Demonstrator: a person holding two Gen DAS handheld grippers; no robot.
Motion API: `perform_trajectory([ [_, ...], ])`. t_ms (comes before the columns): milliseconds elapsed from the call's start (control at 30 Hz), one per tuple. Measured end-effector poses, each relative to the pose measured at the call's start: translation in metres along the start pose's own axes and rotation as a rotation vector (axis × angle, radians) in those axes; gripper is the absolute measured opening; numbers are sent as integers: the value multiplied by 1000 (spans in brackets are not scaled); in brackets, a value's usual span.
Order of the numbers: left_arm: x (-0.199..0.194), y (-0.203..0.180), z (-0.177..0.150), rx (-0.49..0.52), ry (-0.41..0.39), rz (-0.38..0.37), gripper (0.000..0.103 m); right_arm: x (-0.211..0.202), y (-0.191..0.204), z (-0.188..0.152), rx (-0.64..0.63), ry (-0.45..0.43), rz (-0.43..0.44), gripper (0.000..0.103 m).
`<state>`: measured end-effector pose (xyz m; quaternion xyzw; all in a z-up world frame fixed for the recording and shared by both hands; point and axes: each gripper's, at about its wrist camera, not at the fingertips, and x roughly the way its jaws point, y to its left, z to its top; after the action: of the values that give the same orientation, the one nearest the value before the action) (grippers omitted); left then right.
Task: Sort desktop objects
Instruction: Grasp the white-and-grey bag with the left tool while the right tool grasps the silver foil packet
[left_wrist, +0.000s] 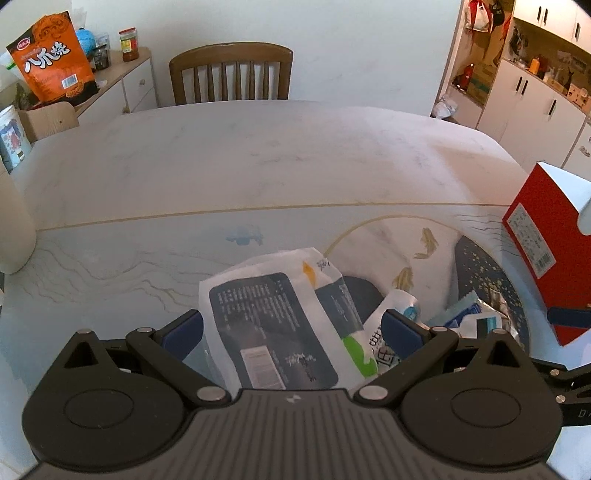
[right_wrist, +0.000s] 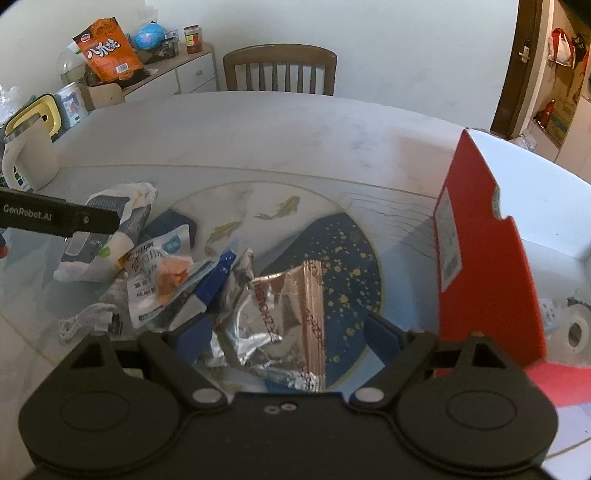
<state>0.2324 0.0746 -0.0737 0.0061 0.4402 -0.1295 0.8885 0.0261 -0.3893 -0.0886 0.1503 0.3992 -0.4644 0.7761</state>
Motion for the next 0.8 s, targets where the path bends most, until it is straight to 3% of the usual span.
perform_trajectory([
  [800,31,10,-6,-45,55,57,103,36,8,2,7,61,74,87],
])
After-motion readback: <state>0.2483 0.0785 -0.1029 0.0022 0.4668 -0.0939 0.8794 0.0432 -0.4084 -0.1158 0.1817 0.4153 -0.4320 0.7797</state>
